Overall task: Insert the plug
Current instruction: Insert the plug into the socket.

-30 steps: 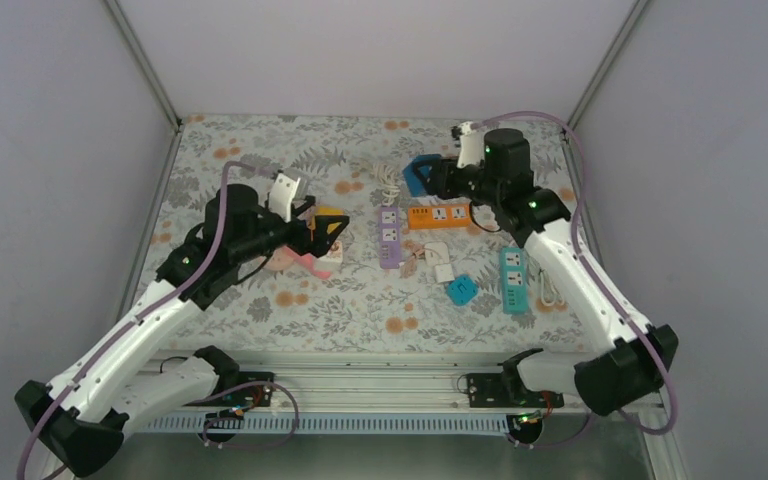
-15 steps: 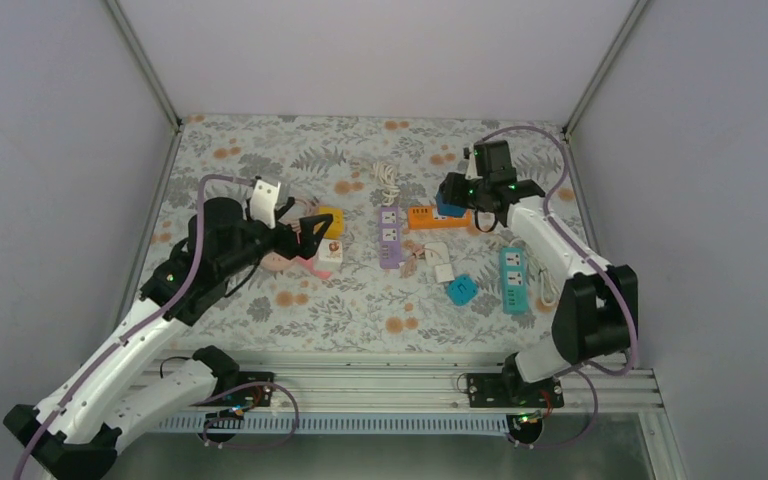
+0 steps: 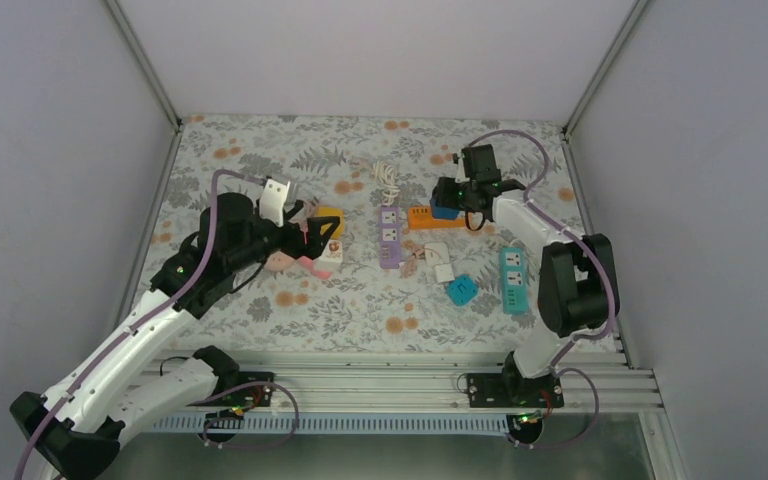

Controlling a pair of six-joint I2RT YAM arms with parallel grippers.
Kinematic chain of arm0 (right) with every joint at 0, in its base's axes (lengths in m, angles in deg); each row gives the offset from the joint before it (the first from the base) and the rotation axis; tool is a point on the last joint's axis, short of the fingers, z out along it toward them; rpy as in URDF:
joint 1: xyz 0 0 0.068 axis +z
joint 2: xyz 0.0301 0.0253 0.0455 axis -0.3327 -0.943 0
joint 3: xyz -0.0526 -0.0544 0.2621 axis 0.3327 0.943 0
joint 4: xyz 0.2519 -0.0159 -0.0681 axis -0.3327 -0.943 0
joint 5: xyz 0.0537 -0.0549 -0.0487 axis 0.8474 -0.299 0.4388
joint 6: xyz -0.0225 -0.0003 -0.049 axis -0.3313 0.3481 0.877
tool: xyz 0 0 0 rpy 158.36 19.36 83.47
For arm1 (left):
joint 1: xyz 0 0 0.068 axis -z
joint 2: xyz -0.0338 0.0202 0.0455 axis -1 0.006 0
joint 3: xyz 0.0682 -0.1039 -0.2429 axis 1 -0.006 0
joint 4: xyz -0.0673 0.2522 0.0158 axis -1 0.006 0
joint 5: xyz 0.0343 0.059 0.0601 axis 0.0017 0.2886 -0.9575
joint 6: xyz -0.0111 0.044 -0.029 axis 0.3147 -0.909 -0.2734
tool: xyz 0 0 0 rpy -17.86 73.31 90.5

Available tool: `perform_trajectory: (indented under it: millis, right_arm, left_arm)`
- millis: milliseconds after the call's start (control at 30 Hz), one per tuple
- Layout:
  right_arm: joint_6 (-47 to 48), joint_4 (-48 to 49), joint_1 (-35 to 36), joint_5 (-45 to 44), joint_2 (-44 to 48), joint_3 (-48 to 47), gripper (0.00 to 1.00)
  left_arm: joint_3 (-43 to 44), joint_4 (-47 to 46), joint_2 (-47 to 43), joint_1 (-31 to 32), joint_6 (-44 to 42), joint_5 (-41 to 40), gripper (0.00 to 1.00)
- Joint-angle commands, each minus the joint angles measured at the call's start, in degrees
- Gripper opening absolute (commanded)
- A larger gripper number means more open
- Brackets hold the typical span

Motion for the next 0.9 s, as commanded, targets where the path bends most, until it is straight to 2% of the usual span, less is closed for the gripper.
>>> perform_trajectory:
  millis: [0, 433, 867]
  right_arm:
    - [1.51, 7.71, -0.26, -1.75, -1.04, 0.76, 0.28]
    - [0.83, 5.41, -0.22, -4.67, -2.39, 0.69, 0.28]
    - [1.85, 4.90, 0.09, -3.35, -4.13, 0.67, 0.29]
  left_arm:
    - [-0.21, -1.29, 0.04, 0.10, 1.52, 1.00, 1.00]
    - [0.31, -1.13, 1.89, 0.10, 1.27, 1.27, 1.00]
    - [1.09, -0.16, 2.36, 0.10, 0.75, 1.14, 1.00]
